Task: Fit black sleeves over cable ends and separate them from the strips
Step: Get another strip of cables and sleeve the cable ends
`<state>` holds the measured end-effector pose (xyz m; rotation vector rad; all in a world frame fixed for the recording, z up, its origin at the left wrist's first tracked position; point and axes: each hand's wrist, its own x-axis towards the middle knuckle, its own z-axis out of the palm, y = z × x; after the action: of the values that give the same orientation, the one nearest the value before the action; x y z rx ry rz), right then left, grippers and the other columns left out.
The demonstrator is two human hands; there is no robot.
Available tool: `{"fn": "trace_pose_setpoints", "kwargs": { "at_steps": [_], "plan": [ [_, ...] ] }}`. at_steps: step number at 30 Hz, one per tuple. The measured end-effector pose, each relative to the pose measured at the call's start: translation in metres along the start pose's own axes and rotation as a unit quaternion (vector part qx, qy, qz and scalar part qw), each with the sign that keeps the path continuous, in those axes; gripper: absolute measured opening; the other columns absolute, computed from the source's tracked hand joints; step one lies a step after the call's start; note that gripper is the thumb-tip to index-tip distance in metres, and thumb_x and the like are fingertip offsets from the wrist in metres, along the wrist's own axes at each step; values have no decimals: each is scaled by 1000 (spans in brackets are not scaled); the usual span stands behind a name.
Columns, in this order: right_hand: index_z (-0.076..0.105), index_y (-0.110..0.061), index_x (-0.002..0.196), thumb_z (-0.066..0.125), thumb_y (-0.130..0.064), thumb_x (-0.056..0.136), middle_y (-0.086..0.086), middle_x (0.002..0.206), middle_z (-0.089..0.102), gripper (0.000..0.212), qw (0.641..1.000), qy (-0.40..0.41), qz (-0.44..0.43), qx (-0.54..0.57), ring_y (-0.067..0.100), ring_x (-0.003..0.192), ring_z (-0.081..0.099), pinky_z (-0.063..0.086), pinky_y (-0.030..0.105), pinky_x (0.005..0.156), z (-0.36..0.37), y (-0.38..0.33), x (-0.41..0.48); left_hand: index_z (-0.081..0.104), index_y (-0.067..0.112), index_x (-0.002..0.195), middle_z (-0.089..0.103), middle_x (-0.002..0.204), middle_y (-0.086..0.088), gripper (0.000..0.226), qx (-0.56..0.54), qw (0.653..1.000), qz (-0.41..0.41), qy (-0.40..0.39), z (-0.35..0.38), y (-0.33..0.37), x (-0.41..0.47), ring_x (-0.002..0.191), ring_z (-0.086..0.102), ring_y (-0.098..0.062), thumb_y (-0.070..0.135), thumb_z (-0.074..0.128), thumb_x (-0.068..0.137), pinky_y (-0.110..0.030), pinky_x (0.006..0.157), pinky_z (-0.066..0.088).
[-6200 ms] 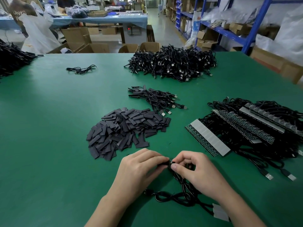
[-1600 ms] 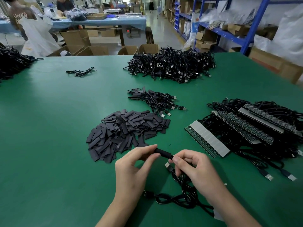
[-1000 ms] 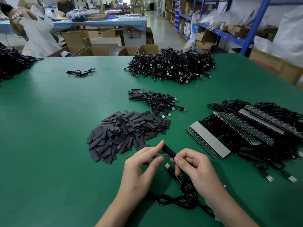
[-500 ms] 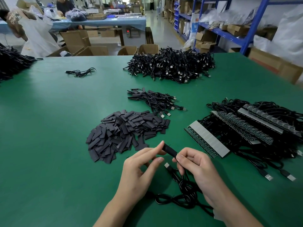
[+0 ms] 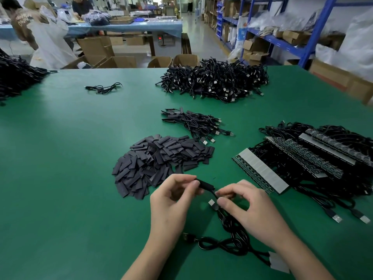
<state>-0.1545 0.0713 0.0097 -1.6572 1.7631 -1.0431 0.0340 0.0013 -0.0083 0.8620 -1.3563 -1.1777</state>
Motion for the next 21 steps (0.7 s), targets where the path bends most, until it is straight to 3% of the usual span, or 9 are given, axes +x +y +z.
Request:
{"fn": "trace_pose_setpoints", "kwargs": {
  "at_steps": [2,4,7,11,15,18,21],
  "plan": [
    [73,-41,93,61,-67,80,-25,103,63,32,998,-21,-20,-56,5,103,63,46,15,87,-5,3,1,75,20,92,78,81,-9,5,-36,999,-25,30,-3,0,3,79,77,-23,15,74,89,-21,72,58],
    [72,-41,91,64,-64,81,-26,105,62,27,995,-54,-32,-83,5,107,60,46,20,91,-5,4,1,75,12,93,78,82,-12,4,-66,995,-49,55,-6,-1,6,79,78,-25,9,73,91,-20,70,58],
    [70,-41,88,75,-47,85,-27,105,61,8,991,-82,-31,-102,4,108,58,47,25,94,0,5,2,73,7,96,78,84,-13,4,-78,993,-67,61,-9,-1,8,80,78,-25,8,72,92,-21,70,58],
    [72,-34,84,80,-25,87,-23,95,68,13,997,-32,-18,-71,4,96,66,50,21,87,-3,4,4,66,14,114,79,94,-9,22,-76,993,-89,26,-8,-2,9,89,77,-23,9,72,94,-23,76,59],
    [72,-29,86,73,-20,93,-10,82,73,11,999,45,20,12,5,74,73,57,21,71,-13,-4,16,62,30,122,74,107,15,33,129,989,-27,-62,-9,-10,7,99,69,-5,16,73,94,-19,84,52],
    [71,-30,87,72,-21,94,-4,75,70,11,997,69,4,-14,11,57,70,51,16,53,-18,-16,43,70,33,122,66,121,22,25,328,917,105,-203,-8,-10,3,115,55,0,29,66,98,-23,99,41],
    [71,-28,90,72,-30,94,-1,68,66,5,989,61,-24,-129,20,56,64,52,34,58,-20,-26,89,63,41,134,57,137,26,33,409,845,153,-308,-6,-9,-1,128,42,-2,42,54,102,-26,106,30]
  ]
}}
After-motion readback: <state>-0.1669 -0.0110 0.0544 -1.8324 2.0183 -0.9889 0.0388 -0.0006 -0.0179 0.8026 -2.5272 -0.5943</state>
